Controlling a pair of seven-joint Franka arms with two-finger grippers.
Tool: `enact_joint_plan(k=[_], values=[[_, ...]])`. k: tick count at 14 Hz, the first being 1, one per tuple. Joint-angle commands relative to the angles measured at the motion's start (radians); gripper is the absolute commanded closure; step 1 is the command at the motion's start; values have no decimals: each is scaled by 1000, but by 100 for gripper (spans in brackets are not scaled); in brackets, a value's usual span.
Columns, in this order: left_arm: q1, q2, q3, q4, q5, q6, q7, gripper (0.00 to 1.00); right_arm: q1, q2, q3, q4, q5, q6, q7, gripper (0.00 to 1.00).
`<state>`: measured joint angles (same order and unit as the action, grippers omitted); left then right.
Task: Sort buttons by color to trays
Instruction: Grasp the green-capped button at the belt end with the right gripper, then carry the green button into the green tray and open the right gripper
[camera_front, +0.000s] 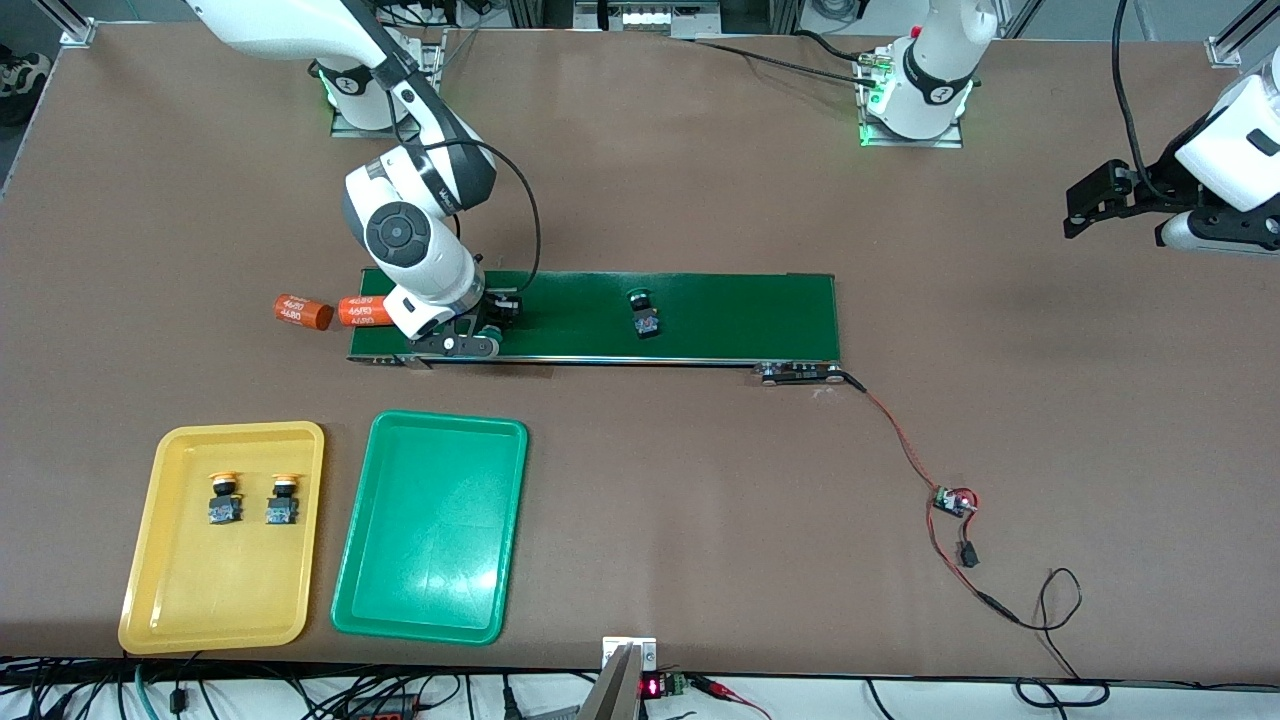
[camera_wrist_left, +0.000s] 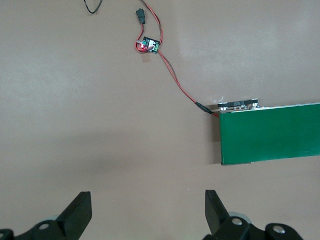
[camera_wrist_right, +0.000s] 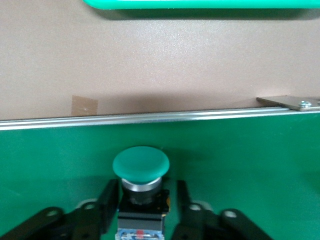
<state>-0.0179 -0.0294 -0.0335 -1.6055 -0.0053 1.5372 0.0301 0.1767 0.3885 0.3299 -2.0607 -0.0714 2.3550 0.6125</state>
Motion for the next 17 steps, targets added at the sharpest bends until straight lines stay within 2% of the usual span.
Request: enact_joint_plan(k=[1,5,8,11,14,17], values=[[-8,-20,6,-16,22,-2,17,0,4,-7,-12,0,-14,10,21,89],[-8,-20,6,-14,22,-2,14,0,0,-42,-38,43,-11,-20,1,95],[-8,-20,6,-14,22,-2,14,0,-6,-53,-93,196,-13,-121,-46,95],[-8,-20,4,-14,22,-3,14,0,-14,-27,-164,301,-5,-137,-146,95],[-8,-20,4,-14,22,-3,14,0,-14,80,-228,437,-4,-129,-239,98],[-10,-20,4,-14,22,-3,14,0,-13,225,-255,592,-4,-73,-266,98]])
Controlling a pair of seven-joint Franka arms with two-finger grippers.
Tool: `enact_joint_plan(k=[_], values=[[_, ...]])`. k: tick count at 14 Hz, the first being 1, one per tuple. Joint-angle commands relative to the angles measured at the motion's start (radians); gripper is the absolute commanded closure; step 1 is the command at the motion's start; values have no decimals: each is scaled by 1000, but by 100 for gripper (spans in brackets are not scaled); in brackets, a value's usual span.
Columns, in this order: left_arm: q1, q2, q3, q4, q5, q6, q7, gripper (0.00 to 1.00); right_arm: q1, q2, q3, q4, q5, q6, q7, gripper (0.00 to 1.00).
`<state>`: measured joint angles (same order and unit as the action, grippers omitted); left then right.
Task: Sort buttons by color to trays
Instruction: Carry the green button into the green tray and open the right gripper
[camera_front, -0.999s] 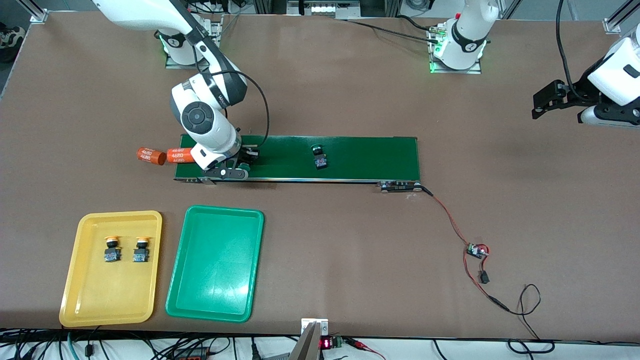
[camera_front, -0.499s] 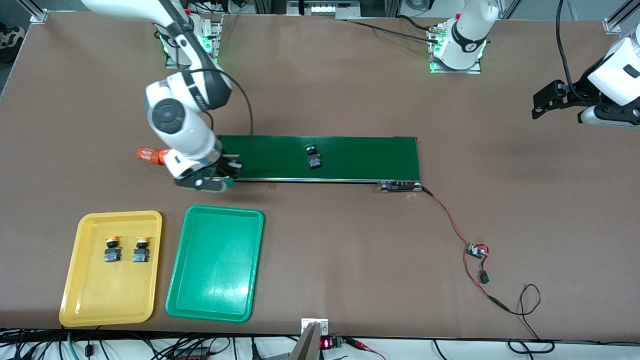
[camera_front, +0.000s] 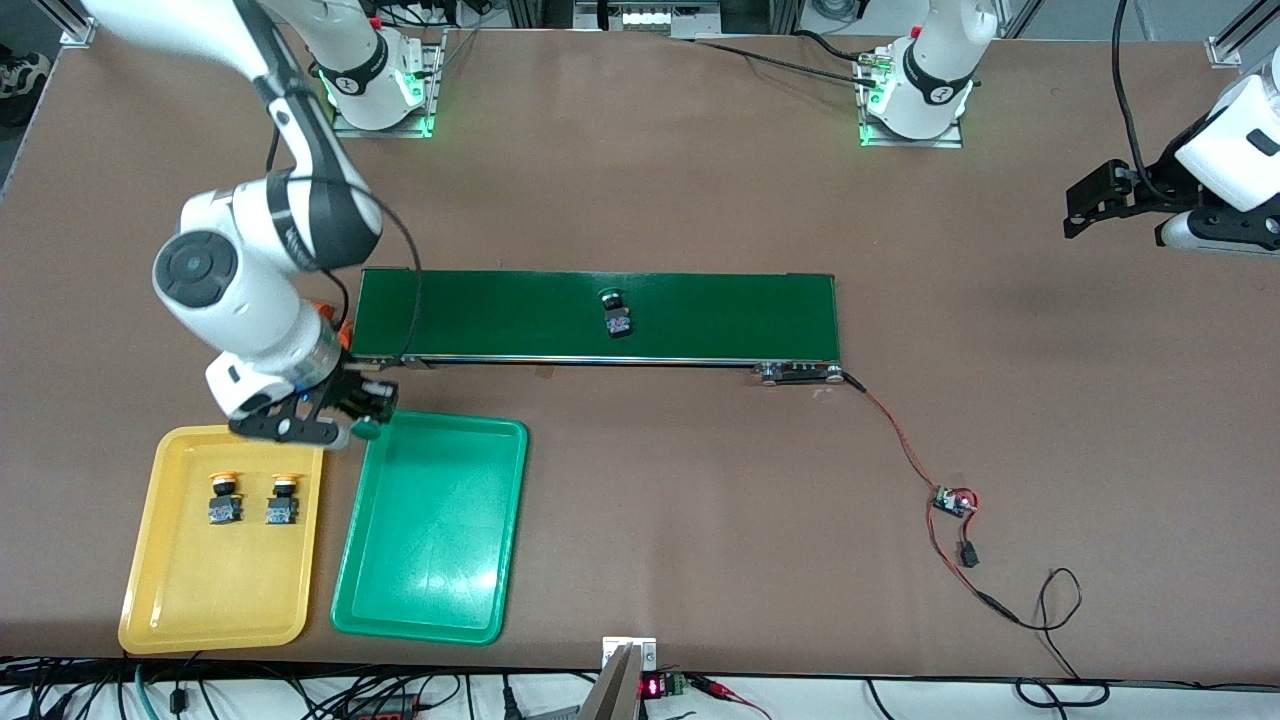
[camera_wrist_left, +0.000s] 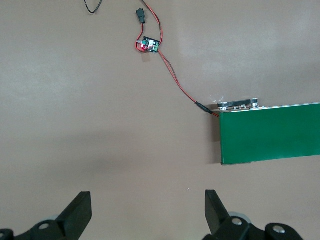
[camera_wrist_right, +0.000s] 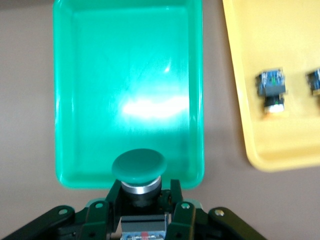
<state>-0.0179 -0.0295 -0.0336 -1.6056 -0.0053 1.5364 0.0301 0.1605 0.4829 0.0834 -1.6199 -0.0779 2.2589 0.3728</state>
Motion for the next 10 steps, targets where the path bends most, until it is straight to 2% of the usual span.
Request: enact_joint_plan(k=[1,4,6,8,9,10], values=[[-10,-20,3,-14,22,-2,13,0,8,178,-20,188,3,74,-28,98],[-11,-20,3,-14,22,-5,13,0,13,275,-24,236,-5,169,-32,98],[-10,-20,3,-14,22,-13,13,0,8,318,-34,239,-6,206,-102,98],[-11,-20,3,-14,22,-13,13,0,10,361,-37,247,-5,226,-106,93],[-11,-20,3,-14,22,-15,13,0,10,373,-37,247,-5,234,-106,85],[-11,-20,3,-14,22,-15,13,0,10,378,-37,247,-3,238,-106,65]])
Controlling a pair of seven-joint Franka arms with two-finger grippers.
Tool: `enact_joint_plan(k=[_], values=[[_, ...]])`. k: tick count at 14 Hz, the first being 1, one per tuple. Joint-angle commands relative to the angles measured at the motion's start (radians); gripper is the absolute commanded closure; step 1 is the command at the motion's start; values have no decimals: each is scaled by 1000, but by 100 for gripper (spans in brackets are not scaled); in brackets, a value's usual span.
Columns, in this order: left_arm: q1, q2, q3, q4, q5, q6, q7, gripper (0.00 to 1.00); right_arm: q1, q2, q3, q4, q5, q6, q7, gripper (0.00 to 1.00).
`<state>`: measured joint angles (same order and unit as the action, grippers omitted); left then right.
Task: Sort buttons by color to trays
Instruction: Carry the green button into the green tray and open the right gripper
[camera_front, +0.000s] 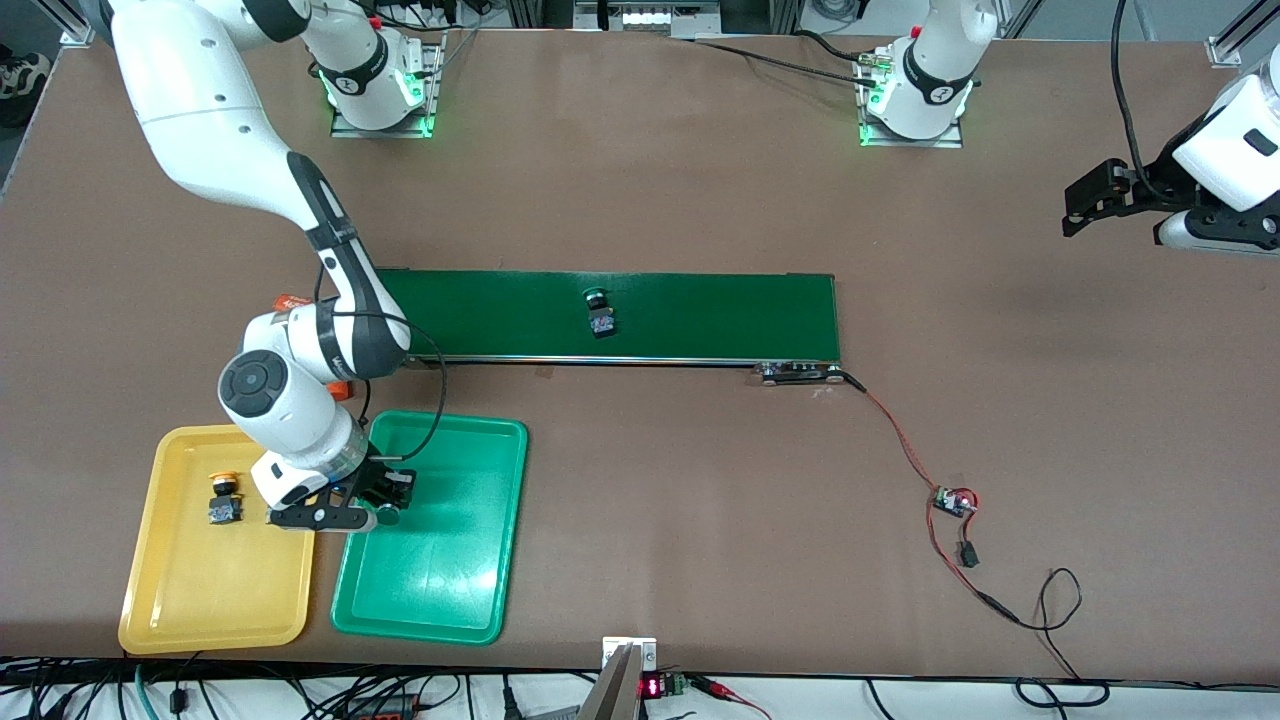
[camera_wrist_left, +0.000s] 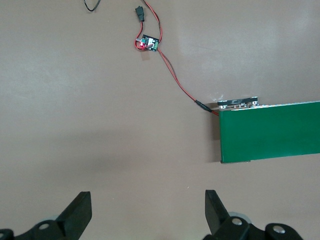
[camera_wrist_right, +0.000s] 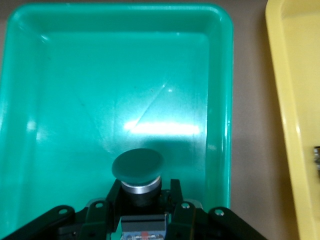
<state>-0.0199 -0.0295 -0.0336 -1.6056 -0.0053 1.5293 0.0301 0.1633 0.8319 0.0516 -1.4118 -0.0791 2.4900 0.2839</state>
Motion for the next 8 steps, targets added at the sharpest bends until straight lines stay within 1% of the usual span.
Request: enact_joint_plan(k=[1,2,3,5,6,8], values=[[-9,-20,3,-14,22,-8,13,0,5,36,-7,39,-1,7,-19,49],[-9,-20,3,-14,22,-8,13,0,5,38,-7,39,-1,9,-17,32],[-9,-20,3,-14,22,-8,13,0,7,44,-7,39,-1,10,-11,21],[-9,-20,3,-14,22,-8,13,0,10,44,-12,34,1,10,-15,12],[-9,-20,3,-13,22,-8,13,0,12,42,-12,33,1,10,-17,11],[-11,-20,1,-13,22,-8,13,0,25,23,-24,30,4,3,-22,5]])
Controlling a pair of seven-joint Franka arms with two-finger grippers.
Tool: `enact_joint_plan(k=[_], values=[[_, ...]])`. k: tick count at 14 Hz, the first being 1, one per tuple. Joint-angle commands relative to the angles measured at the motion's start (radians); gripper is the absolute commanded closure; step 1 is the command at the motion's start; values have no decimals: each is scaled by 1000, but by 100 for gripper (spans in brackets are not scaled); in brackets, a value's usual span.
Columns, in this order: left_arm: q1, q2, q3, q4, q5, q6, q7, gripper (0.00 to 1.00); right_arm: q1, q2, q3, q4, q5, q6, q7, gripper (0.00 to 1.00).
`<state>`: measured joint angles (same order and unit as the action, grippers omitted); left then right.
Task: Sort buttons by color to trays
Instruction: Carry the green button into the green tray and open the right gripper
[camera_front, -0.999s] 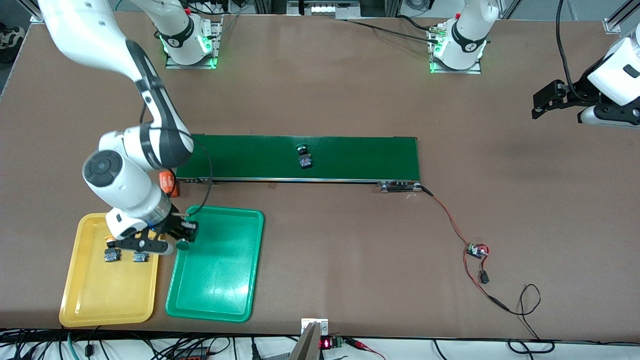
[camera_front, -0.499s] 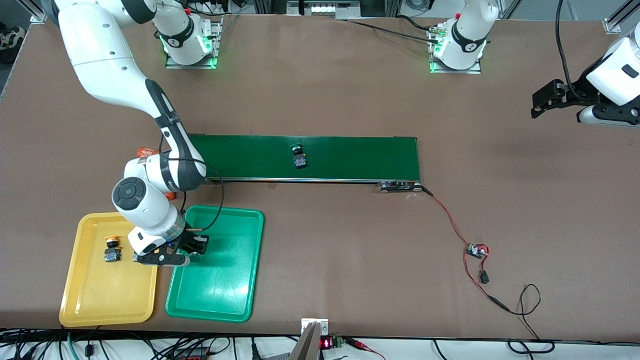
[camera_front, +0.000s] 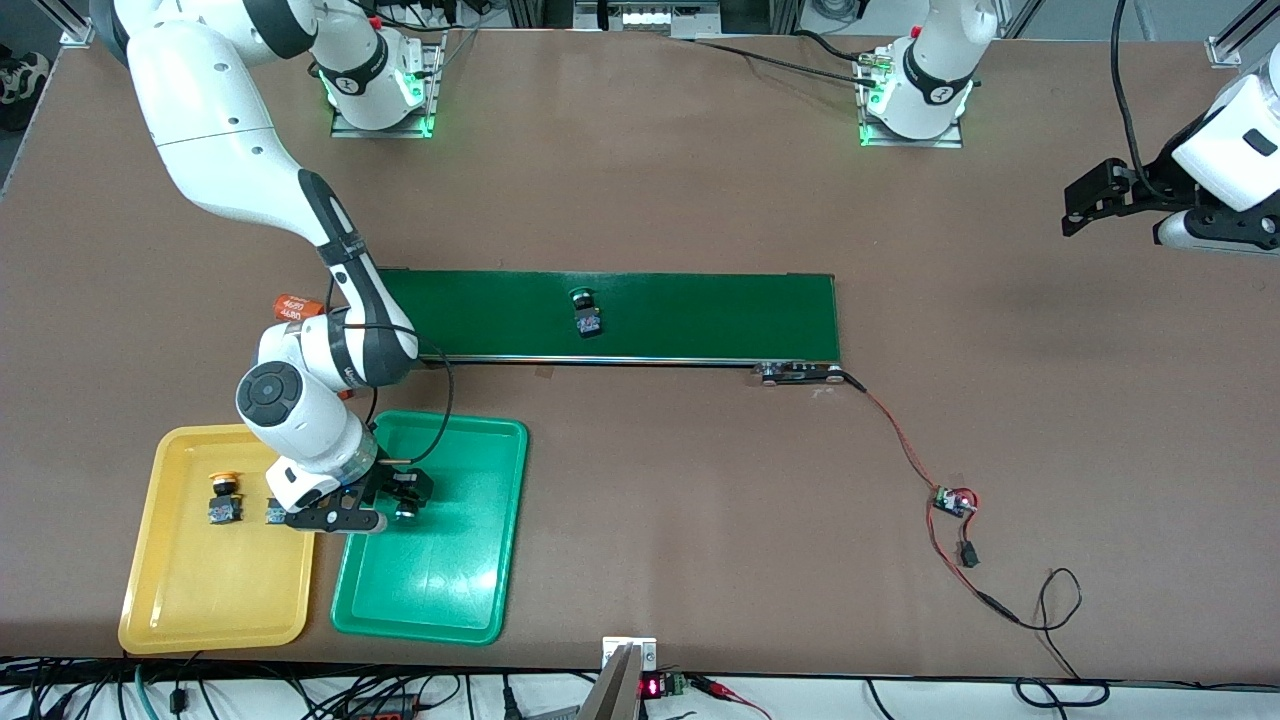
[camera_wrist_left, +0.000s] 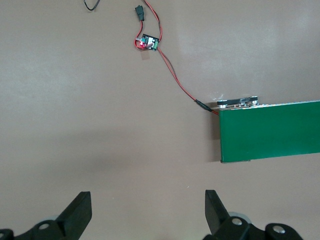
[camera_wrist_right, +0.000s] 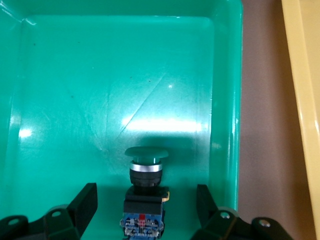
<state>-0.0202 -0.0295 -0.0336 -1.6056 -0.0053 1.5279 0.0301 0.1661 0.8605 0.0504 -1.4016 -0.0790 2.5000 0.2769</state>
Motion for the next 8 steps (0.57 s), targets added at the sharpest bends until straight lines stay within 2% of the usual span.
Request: enact_joint_plan(k=[1,8], values=[[-12,-20,1,-13,24,-6,13,0,24,-44,-27,-8,5,-32,-15,1],[-14,-20,1,-11,22,-6,13,0,29,-340,-14,-201,15,-291,42,0]])
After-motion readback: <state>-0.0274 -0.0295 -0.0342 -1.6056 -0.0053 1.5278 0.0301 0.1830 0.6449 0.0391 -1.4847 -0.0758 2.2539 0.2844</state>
